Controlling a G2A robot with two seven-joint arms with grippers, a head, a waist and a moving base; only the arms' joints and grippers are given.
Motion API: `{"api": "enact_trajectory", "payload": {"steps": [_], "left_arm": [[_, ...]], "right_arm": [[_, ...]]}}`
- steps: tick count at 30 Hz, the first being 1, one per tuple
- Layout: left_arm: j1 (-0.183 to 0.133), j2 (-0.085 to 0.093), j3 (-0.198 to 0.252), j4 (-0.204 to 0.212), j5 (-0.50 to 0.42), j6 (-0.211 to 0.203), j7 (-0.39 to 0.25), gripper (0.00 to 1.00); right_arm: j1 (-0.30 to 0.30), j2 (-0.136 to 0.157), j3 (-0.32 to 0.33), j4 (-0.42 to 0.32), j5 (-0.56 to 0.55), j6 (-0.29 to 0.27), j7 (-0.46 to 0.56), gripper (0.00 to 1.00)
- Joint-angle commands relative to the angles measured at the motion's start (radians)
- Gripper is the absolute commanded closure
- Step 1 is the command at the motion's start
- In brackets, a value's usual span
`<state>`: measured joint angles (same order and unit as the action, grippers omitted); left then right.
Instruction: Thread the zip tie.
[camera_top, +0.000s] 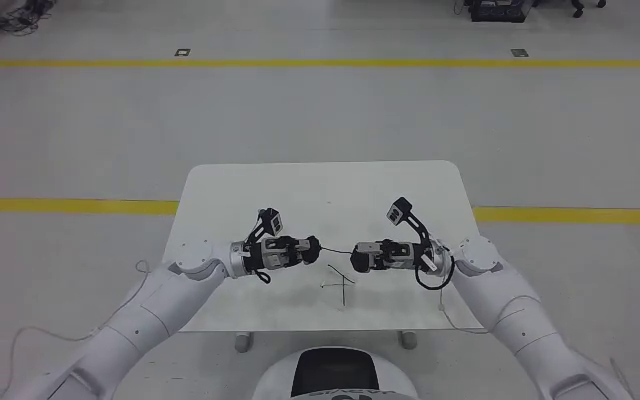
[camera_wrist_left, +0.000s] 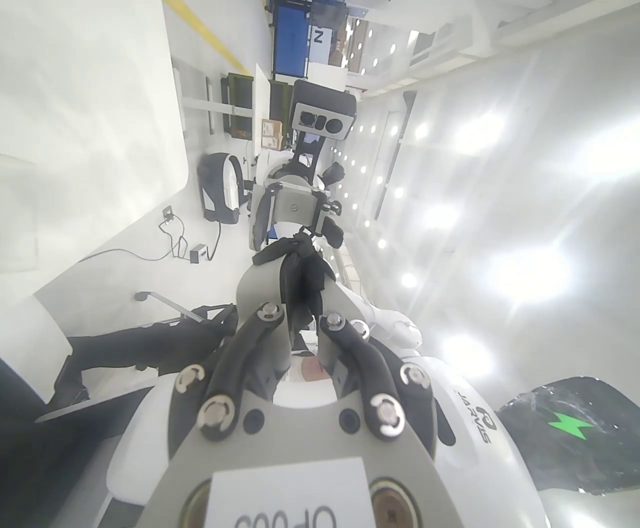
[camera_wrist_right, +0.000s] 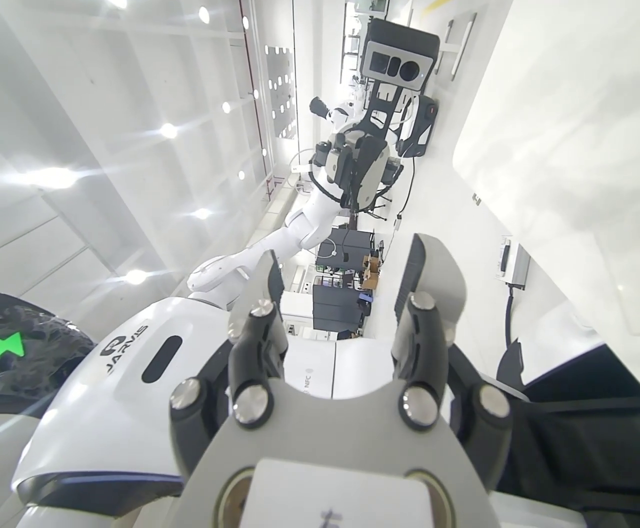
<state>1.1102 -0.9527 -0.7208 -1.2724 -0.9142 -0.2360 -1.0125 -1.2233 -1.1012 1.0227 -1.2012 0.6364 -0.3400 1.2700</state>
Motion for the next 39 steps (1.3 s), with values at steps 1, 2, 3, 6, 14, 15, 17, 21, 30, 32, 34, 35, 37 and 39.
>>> {"api": "enact_trajectory", "payload": {"steps": [1, 2, 3, 6, 14, 15, 17, 21, 30, 32, 34, 35, 37, 39], "left_arm": [[0.0, -0.002, -0.001, 0.004, -0.003, 0.001, -0.007, 1.0], [0.0, -0.004, -0.002, 0.006, -0.004, 0.001, -0.011, 1.0], [-0.001, -0.005, -0.003, 0.008, -0.004, 0.002, -0.013, 1.0], [0.0, -0.008, -0.005, 0.013, -0.002, 0.003, -0.02, 1.0], [0.001, -0.015, -0.009, 0.018, 0.012, 0.011, -0.03, 1.0], [0.001, -0.016, -0.01, 0.018, 0.014, 0.012, -0.031, 1.0], [0.002, -0.017, -0.012, 0.018, 0.017, 0.013, -0.032, 1.0], [0.003, -0.02, -0.015, 0.018, 0.024, 0.016, -0.033, 1.0], [0.01, -0.024, -0.026, 0.014, 0.037, 0.022, -0.033, 1.0], [0.011, -0.025, -0.028, 0.014, 0.039, 0.023, -0.032, 1.0], [0.013, -0.026, -0.031, 0.013, 0.043, 0.025, -0.032, 1.0], [0.013, -0.026, -0.032, 0.013, 0.044, 0.026, -0.031, 1.0], [0.015, -0.027, -0.035, 0.012, 0.047, 0.028, -0.03, 1.0], [0.016, -0.027, -0.037, 0.012, 0.048, 0.029, -0.029, 1.0]], "right_arm": [[-0.002, -0.002, 0.004, 0.001, 0.004, 0.0, 0.005, 0.63], [-0.003, -0.003, 0.006, 0.002, 0.005, 0.0, 0.009, 0.64], [-0.003, -0.004, 0.007, 0.003, 0.005, 0.0, 0.012, 0.65], [-0.003, -0.008, 0.011, 0.006, 0.003, 0.0, 0.018, 0.68], [-0.003, -0.016, 0.017, 0.016, -0.003, 0.0, 0.024, 0.77], [-0.003, -0.017, 0.017, 0.017, -0.004, 0.0, 0.025, 0.78], [-0.003, -0.019, 0.019, 0.019, -0.007, 0.0, 0.026, 0.8], [-0.004, -0.023, 0.023, 0.021, -0.009, 0.0, 0.028, 0.83], [-0.003, -0.031, 0.026, 0.03, -0.013, 0.0, 0.036, 0.88], [-0.002, -0.032, 0.026, 0.032, -0.015, 0.0, 0.036, 0.88], [-0.002, -0.034, 0.025, 0.035, -0.016, 0.0, 0.037, 0.89], [-0.002, -0.034, 0.025, 0.036, -0.016, 0.0, 0.037, 0.89], [-0.001, -0.035, 0.026, 0.038, -0.017, 0.0, 0.039, 0.88], [-0.001, -0.036, 0.026, 0.039, -0.018, 0.0, 0.04, 0.88]]}}
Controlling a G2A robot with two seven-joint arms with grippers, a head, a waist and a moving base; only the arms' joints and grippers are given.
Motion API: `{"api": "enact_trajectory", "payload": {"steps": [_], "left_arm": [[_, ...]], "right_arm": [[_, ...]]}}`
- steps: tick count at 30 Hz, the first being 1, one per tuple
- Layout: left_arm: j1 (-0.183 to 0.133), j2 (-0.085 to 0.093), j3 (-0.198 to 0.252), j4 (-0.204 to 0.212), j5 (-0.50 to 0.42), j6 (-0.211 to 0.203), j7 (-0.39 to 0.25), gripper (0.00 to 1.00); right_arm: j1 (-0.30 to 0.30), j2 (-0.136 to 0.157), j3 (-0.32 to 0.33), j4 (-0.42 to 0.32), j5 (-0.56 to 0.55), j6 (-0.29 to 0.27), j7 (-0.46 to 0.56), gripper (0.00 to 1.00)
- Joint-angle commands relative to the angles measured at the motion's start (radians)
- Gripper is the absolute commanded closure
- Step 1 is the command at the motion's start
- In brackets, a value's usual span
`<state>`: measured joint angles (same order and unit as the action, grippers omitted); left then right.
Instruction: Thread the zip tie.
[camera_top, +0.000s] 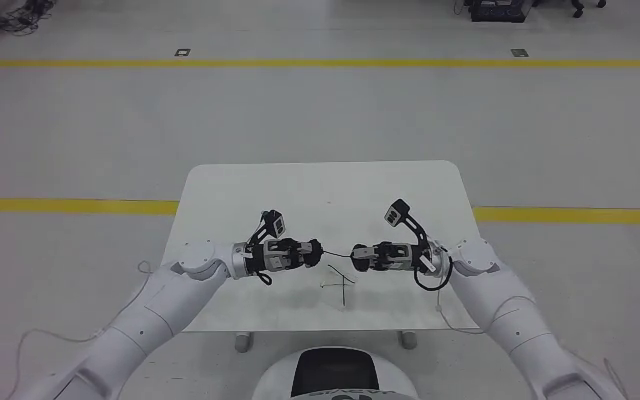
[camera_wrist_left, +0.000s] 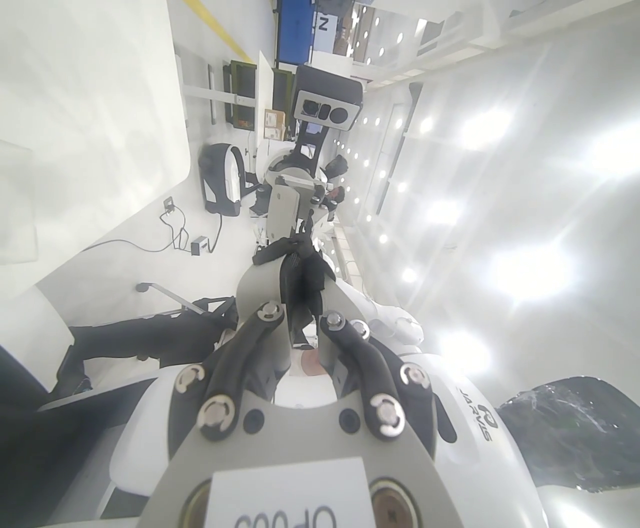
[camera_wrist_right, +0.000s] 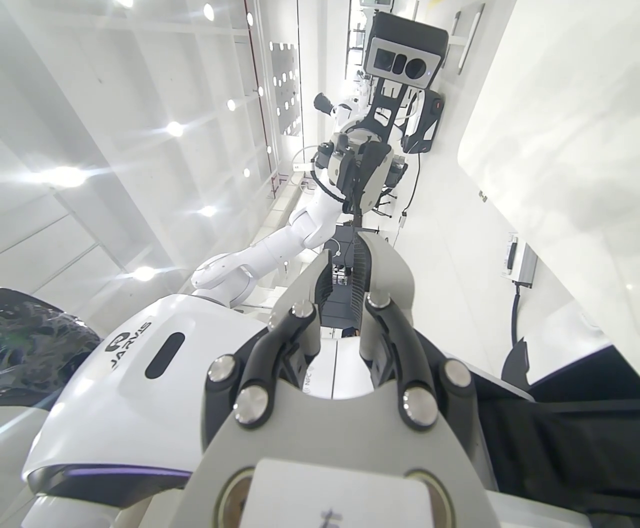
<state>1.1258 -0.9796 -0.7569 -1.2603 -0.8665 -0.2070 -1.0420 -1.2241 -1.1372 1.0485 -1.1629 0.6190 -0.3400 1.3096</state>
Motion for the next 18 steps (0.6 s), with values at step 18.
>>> {"api": "enact_trajectory", "payload": {"steps": [18], "left_arm": [[0.01, -0.008, -0.019, 0.001, 0.017, 0.007, -0.003, 1.0]], "right_arm": [[-0.003, -0.007, 0.008, 0.004, -0.011, 0.0, 0.005, 0.95]]}}
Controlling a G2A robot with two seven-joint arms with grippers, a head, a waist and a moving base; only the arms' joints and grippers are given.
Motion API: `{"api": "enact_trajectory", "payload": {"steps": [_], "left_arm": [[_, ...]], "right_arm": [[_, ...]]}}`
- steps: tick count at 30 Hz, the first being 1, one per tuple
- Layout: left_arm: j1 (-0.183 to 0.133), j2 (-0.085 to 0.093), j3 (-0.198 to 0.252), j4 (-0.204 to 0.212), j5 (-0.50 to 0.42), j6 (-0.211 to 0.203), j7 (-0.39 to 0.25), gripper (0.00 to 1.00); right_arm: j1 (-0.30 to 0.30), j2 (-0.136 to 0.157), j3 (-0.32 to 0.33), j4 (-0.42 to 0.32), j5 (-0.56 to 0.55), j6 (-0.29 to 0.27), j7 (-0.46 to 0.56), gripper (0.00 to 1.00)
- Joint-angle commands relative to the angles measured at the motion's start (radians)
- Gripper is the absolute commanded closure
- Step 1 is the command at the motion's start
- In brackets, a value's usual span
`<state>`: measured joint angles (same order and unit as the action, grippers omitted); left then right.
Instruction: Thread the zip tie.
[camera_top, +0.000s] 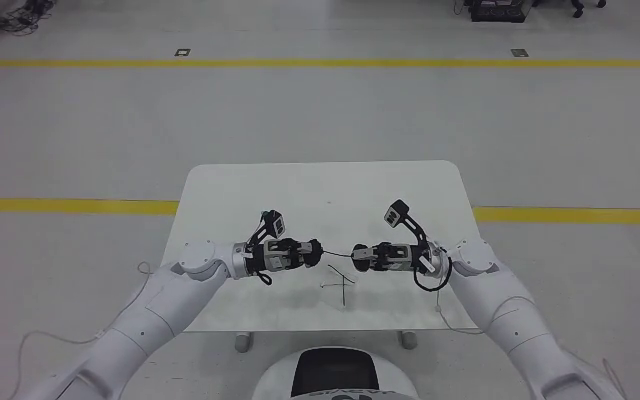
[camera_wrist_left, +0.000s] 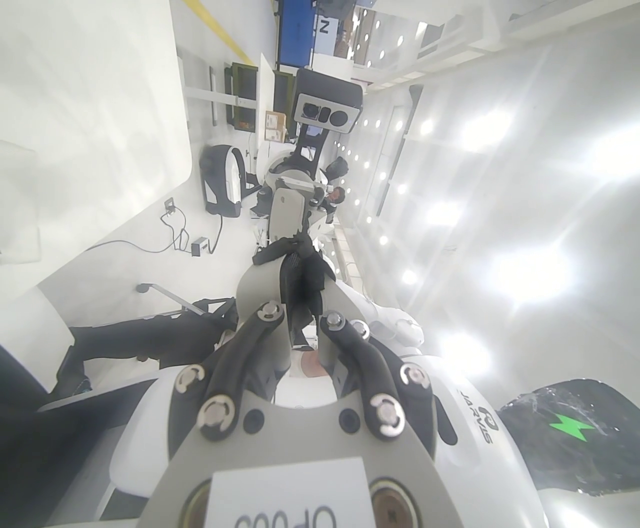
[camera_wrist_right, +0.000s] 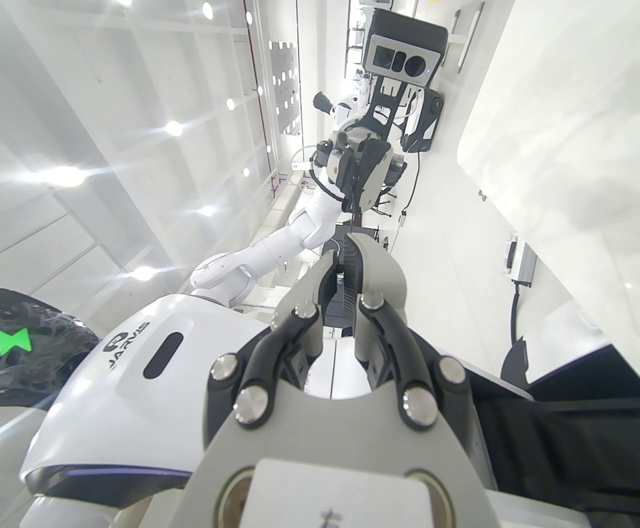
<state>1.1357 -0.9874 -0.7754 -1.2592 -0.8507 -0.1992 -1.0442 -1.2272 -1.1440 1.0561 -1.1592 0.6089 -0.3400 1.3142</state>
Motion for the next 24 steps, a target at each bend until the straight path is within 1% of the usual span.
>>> {"api": "enact_trajectory", "payload": {"steps": [1, 2, 3, 4, 11, 12, 13, 14, 19, 24], "left_arm": [[0.001, -0.001, -0.002, 0.0, 0.001, 0.0, -0.001, 1.0], [0.001, -0.001, -0.002, 0.001, 0.002, 0.0, -0.001, 1.0], [0.002, -0.002, -0.003, 0.001, 0.002, 0.001, -0.002, 1.0], [0.003, -0.002, -0.004, 0.001, 0.003, 0.001, -0.002, 1.0], [0.003, -0.006, -0.007, 0.001, 0.018, 0.004, 0.002, 1.0], [0.003, -0.006, -0.008, 0.001, 0.02, 0.005, 0.003, 0.77], [0.003, -0.006, -0.008, 0.001, 0.024, 0.006, 0.004, 0.13], [0.003, -0.007, -0.009, 0.0, 0.028, 0.007, 0.007, 0.0], [0.005, -0.008, -0.012, -0.006, 0.044, 0.009, 0.016, 0.0], [0.005, -0.008, -0.013, -0.014, 0.061, 0.002, 0.013, 0.0]], "right_arm": [[0.0, -0.001, 0.001, 0.0, -0.001, 0.0, 0.0, 0.96], [0.0, -0.001, 0.001, 0.0, -0.002, 0.0, 0.0, 0.96], [-0.001, -0.001, 0.002, 0.0, -0.002, 0.0, 0.0, 0.99], [-0.001, -0.001, 0.002, 0.001, -0.003, 0.0, 0.0, 1.0], [-0.002, -0.003, 0.005, 0.002, -0.006, 0.0, 0.0, 1.0], [-0.002, -0.003, 0.005, 0.002, -0.007, 0.0, 0.0, 1.0], [-0.002, -0.003, 0.006, 0.002, -0.007, 0.0, 0.0, 1.0], [-0.003, -0.003, 0.006, 0.002, -0.006, 0.0, 0.001, 1.0], [-0.002, -0.004, 0.007, 0.005, -0.003, 0.0, 0.007, 1.0], [-0.001, -0.005, 0.006, 0.007, -0.001, 0.0, 0.023, 1.0]]}}
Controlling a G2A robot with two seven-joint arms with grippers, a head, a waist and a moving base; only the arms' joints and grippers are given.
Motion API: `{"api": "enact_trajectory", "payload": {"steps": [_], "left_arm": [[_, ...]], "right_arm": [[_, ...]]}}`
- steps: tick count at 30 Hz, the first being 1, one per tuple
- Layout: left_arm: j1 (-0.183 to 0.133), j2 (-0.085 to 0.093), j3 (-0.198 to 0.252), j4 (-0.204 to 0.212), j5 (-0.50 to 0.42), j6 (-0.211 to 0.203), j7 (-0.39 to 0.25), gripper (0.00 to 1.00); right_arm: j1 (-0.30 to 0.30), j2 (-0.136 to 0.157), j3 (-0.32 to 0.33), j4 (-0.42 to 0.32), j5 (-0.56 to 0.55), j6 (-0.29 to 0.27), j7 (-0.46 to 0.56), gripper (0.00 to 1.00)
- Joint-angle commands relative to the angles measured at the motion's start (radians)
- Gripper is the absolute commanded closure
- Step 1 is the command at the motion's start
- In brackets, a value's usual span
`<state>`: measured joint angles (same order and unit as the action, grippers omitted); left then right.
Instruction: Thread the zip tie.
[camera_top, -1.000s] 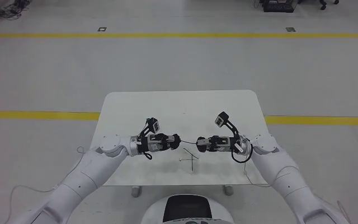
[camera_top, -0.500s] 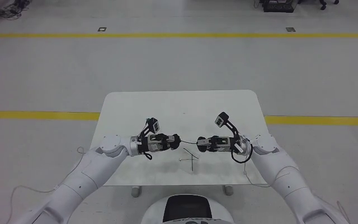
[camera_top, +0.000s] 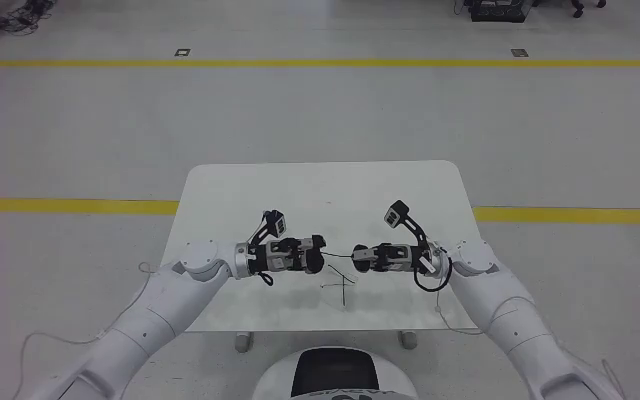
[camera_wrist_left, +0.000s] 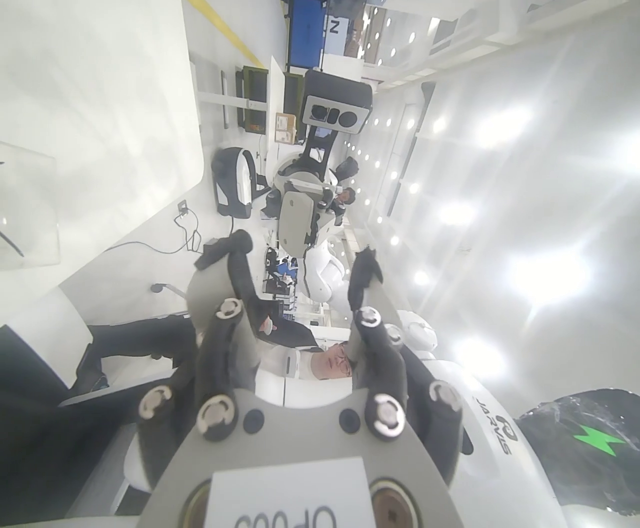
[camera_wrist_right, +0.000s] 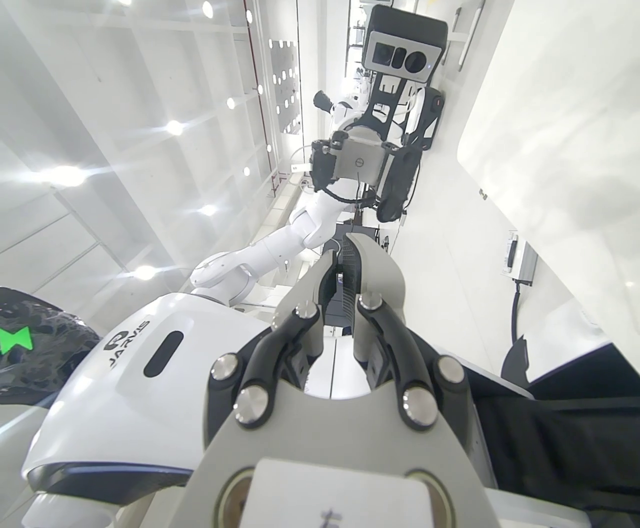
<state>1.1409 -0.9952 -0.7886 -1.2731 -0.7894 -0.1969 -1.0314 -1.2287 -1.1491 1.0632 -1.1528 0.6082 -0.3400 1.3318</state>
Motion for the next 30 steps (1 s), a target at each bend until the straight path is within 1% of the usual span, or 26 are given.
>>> {"api": "enact_trajectory", "payload": {"steps": [1, 11, 13, 14, 15, 16, 18, 22, 25, 27, 30], "left_arm": [[0.0, 0.0, 0.0, 0.0, -0.001, 0.0, 0.0, 0.0], [0.0, 0.0, 0.0, 0.0, -0.001, 0.0, 0.0, 0.0], [0.001, 0.0, 0.001, -0.002, -0.001, 0.001, 0.003, 0.0], [0.005, -0.001, 0.005, -0.014, -0.007, 0.005, -0.007, 0.0], [0.006, -0.002, 0.006, -0.019, -0.026, 0.005, -0.049, 0.0], [0.007, -0.003, 0.004, -0.016, -0.049, 0.003, -0.078, 0.0], [0.0, -0.005, 0.002, 0.002, -0.084, 0.006, -0.142, 0.0], [-0.019, -0.013, 0.011, 0.029, -0.102, 0.009, -0.192, 0.0], [-0.033, -0.02, 0.021, 0.047, -0.093, 0.009, -0.19, 0.0], [-0.039, -0.025, 0.029, 0.05, -0.088, 0.006, -0.189, 0.0], [-0.042, -0.026, 0.03, 0.052, -0.08, 0.002, -0.183, 0.0]], "right_arm": [[0.001, 0.0, 0.0, 0.001, -0.002, 0.0, 0.006, 1.0], [0.001, 0.0, 0.0, 0.0, -0.002, 0.0, 0.006, 1.0], [-0.007, 0.0, -0.005, -0.018, -0.009, 0.002, -0.004, 1.0], [-0.008, 0.001, -0.005, -0.032, -0.011, 0.0, 0.014, 1.0], [-0.008, 0.003, -0.001, -0.041, -0.018, 0.0, 0.042, 1.0], [-0.009, 0.004, 0.003, -0.046, -0.02, 0.0, 0.058, 1.0], [-0.012, 0.008, -0.002, -0.061, -0.024, 0.0, 0.058, 1.0], [-0.012, 0.016, -0.011, -0.074, -0.014, 0.0, 0.058, 1.0], [-0.012, 0.022, -0.018, -0.082, 0.004, 0.0, 0.058, 1.0], [-0.012, 0.025, -0.025, -0.088, 0.013, 0.0, 0.058, 1.0], [-0.008, 0.028, -0.028, -0.088, 0.007, 0.0, 0.058, 1.0]]}}
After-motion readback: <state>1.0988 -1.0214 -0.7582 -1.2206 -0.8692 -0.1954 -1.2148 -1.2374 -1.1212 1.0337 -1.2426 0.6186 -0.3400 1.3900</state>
